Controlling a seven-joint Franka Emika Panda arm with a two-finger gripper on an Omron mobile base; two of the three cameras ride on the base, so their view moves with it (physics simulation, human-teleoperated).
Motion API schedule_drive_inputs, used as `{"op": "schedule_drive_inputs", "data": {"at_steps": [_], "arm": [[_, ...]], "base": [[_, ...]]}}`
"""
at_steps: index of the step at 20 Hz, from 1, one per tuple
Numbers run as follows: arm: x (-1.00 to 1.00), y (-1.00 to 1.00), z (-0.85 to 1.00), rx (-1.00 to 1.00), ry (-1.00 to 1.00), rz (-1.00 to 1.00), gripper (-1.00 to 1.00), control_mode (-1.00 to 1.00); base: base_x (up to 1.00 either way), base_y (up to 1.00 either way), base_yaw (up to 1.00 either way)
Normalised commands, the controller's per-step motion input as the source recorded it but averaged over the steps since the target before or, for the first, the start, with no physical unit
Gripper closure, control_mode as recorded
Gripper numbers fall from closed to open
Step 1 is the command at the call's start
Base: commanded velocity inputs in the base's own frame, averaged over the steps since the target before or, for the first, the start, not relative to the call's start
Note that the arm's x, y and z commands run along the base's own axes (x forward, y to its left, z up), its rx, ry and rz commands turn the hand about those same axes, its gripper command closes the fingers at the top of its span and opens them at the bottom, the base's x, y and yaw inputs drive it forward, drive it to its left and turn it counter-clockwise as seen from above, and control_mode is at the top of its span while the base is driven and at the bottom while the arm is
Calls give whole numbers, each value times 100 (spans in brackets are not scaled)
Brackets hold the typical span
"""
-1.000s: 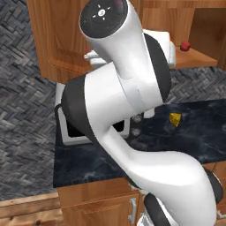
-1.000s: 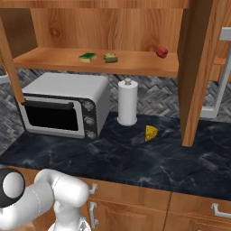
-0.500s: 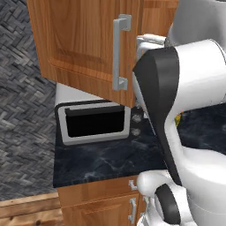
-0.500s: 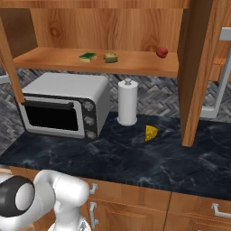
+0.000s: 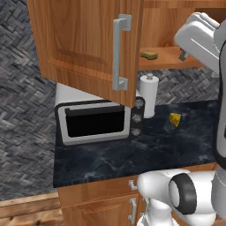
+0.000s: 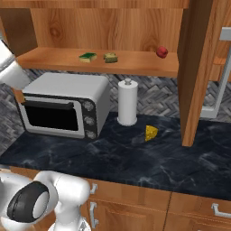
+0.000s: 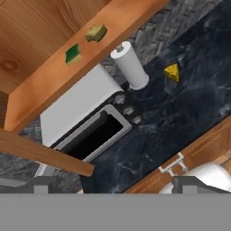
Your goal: Pick the sponge and sponge from the cabinet and place them on the counter.
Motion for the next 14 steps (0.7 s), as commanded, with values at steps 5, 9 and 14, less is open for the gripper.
{"op": "schedule_drive_inputs", "data": {"at_steps": [5, 9, 14], "arm": [[2, -27, -6, 22, 6, 0, -100, -100], [3, -10, -17, 16, 7, 2, -100, -100], [8, 0, -15, 10, 3, 1, -100, -100]], "base": [[0, 0, 0], [0, 0, 0], [0, 0, 0]]}}
